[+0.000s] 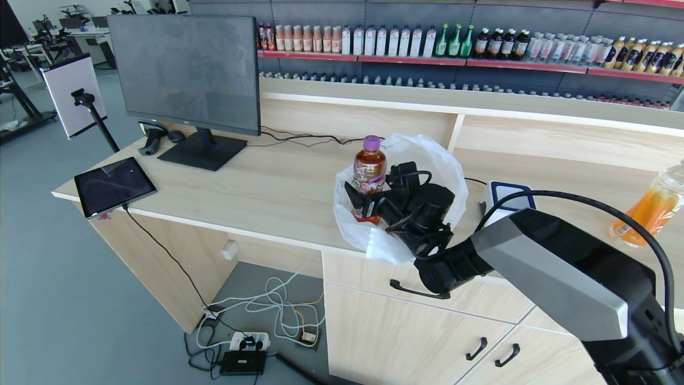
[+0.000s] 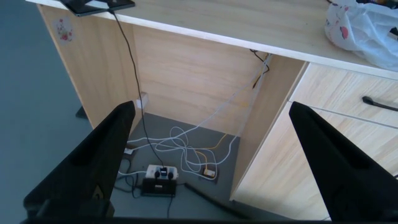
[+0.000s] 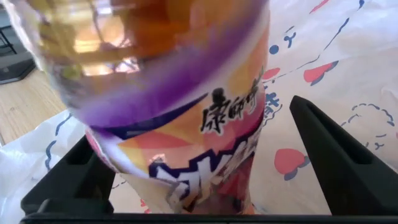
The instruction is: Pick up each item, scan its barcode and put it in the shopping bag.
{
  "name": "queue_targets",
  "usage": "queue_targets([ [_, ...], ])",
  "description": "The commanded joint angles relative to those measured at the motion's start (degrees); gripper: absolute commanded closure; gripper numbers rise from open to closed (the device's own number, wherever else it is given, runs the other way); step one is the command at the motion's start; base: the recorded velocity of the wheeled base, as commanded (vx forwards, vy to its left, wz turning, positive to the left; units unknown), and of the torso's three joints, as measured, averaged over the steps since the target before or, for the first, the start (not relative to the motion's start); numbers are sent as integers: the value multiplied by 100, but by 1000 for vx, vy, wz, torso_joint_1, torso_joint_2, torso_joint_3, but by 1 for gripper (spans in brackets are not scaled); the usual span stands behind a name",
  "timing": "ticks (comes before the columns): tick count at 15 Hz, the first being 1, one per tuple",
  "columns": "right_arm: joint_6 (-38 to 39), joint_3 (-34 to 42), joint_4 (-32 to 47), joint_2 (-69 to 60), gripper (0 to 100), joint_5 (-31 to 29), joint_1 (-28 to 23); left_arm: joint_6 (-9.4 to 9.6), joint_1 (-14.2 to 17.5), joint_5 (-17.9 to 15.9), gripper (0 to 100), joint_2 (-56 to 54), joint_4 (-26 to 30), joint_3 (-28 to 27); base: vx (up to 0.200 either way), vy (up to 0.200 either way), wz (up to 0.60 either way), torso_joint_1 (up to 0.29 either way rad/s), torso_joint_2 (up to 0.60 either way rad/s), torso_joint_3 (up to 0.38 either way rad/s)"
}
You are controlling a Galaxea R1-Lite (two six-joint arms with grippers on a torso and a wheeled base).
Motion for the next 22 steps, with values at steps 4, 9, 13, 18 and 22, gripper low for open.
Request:
queue_targets([
  [4,12,348,-326,-313,0,57,3,-2,3,0,0,-2,-2,0,0,0,0,0,0,0],
  [9,4,313,-124,-1086,0,118,-5,-2,3,0,0,-2,-2,0,0,0,0,0,0,0],
  [13,-198,568,-124,-1781,0,136,-49,-2,3,0,0,-2,7,0,0,0,0,0,0,0],
  [18,-348,2756,-300,-3626,0,-84,-14,-2,3,0,0,-2,7,0,0,0,0,0,0,0],
  [22,-585,5534,-1794,-4180,0,-93,82,-2,3,0,0,-2,34,0,0,0,0,0,0,0],
])
